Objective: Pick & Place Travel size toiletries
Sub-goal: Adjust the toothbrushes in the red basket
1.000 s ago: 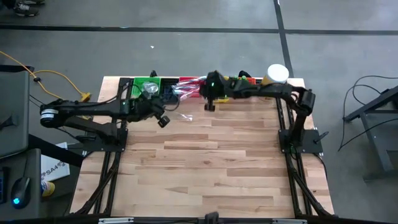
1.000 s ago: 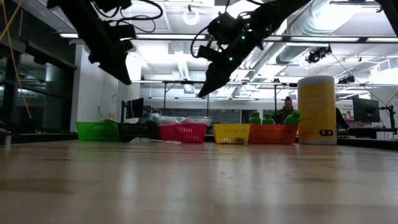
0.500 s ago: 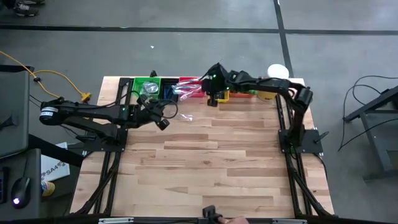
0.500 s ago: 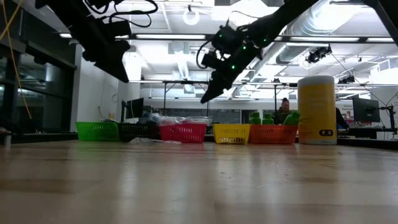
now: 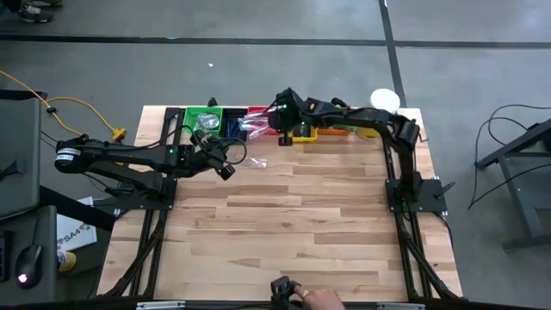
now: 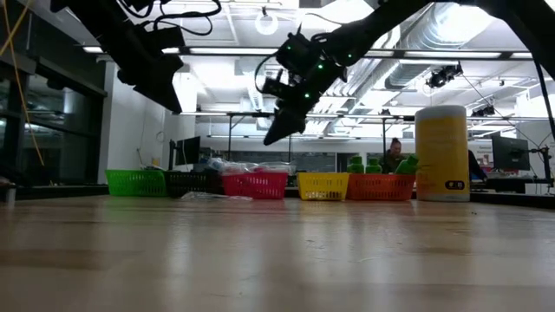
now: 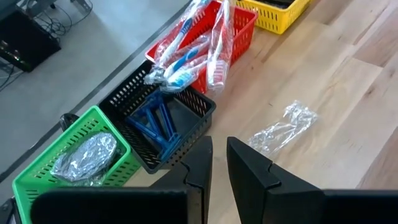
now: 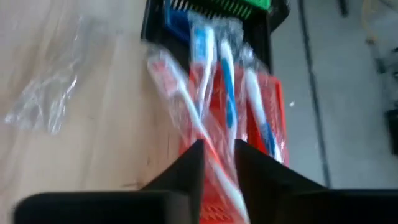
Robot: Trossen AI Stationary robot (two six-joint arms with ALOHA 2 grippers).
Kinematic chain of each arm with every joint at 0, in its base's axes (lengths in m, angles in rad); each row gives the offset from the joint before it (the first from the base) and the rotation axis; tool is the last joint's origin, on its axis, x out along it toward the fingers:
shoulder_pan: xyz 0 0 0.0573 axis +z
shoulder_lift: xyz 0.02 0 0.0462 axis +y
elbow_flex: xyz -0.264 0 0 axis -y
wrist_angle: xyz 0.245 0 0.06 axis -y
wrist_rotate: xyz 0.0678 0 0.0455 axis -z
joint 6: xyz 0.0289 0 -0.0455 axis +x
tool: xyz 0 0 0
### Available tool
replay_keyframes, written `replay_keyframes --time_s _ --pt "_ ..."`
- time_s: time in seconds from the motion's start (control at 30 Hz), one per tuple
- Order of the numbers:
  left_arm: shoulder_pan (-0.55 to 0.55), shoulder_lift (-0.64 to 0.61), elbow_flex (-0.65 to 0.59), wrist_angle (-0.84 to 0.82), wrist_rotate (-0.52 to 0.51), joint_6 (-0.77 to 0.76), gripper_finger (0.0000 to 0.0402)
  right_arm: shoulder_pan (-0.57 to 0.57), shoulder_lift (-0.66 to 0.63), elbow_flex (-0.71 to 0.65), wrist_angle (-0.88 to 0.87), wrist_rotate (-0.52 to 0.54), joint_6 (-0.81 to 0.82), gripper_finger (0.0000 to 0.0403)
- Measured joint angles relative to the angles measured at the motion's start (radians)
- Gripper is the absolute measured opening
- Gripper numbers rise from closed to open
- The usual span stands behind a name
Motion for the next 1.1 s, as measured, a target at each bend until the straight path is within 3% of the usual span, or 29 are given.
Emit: replay_keyframes --time_s 0.2,0.33,0.6,0.77,0.9,1.1 --pt "0.001 0.0 0.0 0.002 -0.002 0.0 0.0049 -0.072 0.002 0.033 -0.076 -0.08 -0.041 0.0162" --pt "0.001 0.0 0.0 0.005 -0.002 -0.001 0.0049 -0.079 0.005 0.099 -0.124 -0.073 -0.062 0.0186" --pt "0.001 0.0 0.0 0.009 -0.002 -0.02 0.0049 -0.057 0.017 0.25 -0.154 -0.187 -0.047 0.0184" --pt "0.001 0.0 0.0 0.01 -0.002 -0.026 0.0049 -0.056 0.134 0.346 -0.218 -0.165 -0.056 0.0171" --pt "0.0 0.0 0.001 0.009 0.001 -0.027 0.0049 -0.06 0.241 0.486 -0.367 -0.161 -0.059 0.0163" --pt "0.0 0.0 0.001 0.009 0.019 -0.027 0.0049 -0.049 0.279 0.548 -0.53 -0.127 -0.091 0.0162"
